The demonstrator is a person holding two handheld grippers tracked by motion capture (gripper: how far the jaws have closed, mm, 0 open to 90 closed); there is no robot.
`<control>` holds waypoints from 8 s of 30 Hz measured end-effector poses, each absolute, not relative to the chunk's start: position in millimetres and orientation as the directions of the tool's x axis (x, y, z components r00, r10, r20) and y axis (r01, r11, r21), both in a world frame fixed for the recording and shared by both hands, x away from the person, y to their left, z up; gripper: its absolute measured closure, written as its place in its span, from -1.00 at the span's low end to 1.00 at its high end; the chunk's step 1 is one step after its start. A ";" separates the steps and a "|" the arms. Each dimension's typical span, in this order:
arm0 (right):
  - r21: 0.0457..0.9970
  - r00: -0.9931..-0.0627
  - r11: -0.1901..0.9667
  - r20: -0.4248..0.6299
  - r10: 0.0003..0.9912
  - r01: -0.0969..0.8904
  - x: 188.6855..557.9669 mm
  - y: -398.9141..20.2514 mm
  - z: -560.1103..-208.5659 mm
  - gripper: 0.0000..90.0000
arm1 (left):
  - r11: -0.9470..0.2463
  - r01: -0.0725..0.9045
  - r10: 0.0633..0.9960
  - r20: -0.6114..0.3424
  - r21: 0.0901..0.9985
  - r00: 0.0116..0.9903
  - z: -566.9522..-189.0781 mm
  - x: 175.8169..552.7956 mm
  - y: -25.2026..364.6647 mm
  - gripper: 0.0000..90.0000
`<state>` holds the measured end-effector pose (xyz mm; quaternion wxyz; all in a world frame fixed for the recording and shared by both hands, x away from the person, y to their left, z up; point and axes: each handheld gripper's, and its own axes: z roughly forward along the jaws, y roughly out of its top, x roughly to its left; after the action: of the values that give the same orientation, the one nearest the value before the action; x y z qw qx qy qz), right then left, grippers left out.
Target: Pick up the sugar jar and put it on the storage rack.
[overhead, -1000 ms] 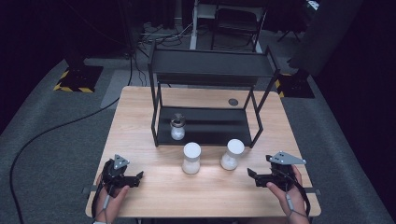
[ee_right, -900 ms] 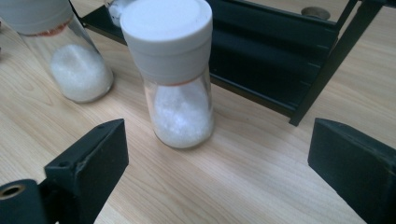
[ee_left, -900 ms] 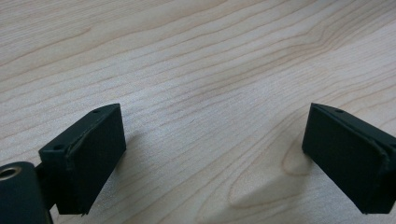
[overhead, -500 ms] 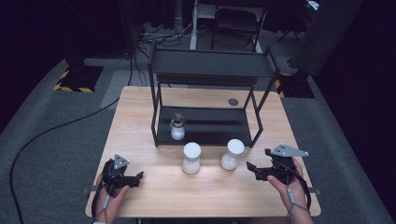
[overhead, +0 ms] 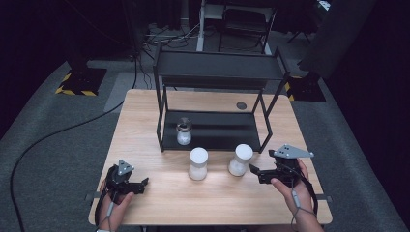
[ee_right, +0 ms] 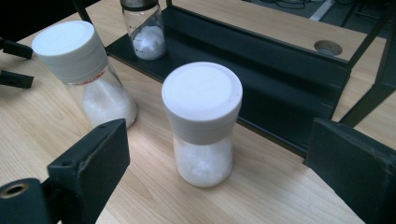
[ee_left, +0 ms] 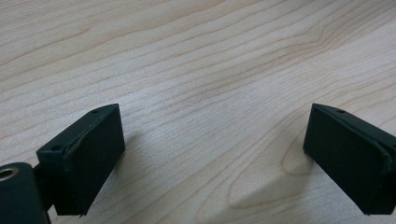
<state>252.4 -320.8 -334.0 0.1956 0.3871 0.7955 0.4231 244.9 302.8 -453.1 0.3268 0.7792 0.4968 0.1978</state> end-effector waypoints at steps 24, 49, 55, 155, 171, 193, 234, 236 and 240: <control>0.827 -0.663 0.378 -0.009 0.748 0.416 259.7 -284.7 -314.8 -0.87 | -0.294 0.647 0.904 -0.016 0.704 0.428 -452.7 245.2 302.2 -0.90; 0.825 -0.690 0.380 0.016 0.724 0.418 280.4 -253.5 -306.8 -0.87 | -0.292 0.650 0.906 -0.016 0.701 0.424 -452.4 245.7 300.7 -0.92; 0.825 -0.698 0.390 0.008 0.716 0.409 283.5 -244.5 -305.6 -0.87 | -0.292 0.650 0.906 -0.016 0.701 0.424 -452.4 245.7 300.6 -0.92; 0.771 -0.759 0.478 0.009 0.651 0.420 316.6 -158.1 -328.9 -0.26 | -0.290 0.656 0.908 -0.017 0.697 0.419 -452.1 247.6 297.8 -0.98; 0.785 -0.740 0.453 0.010 0.672 0.422 326.9 -161.0 -301.7 -0.26 | -0.290 0.656 0.908 -0.017 0.697 0.419 -452.1 247.6 297.7 -0.98; 0.794 -0.665 0.397 0.012 0.747 0.460 372.8 -159.8 -297.7 -0.26 | -0.289 0.656 0.908 -0.017 0.697 0.419 -452.2 247.5 297.8 -0.98; 0.751 -0.571 0.349 0.045 0.820 0.560 414.6 -140.7 -339.5 -0.35 | -0.290 0.656 0.908 -0.016 0.697 0.419 -452.1 247.5 297.8 -0.98; 0.757 -0.566 0.341 0.047 0.823 0.558 412.3 -141.0 -338.4 -0.49 | -0.290 0.656 0.908 -0.017 0.697 0.419 -452.1 247.5 297.7 -0.98; 0.766 -0.572 0.321 0.073 0.817 0.557 408.2 -146.5 -333.8 -0.64 | -0.289 0.656 0.908 -0.017 0.697 0.418 -452.1 247.4 297.7 -0.98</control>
<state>408.2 -146.5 -333.8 0.1665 0.4317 0.7955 0.3912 247.4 297.7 -452.1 0.3209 0.7786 0.5023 0.1961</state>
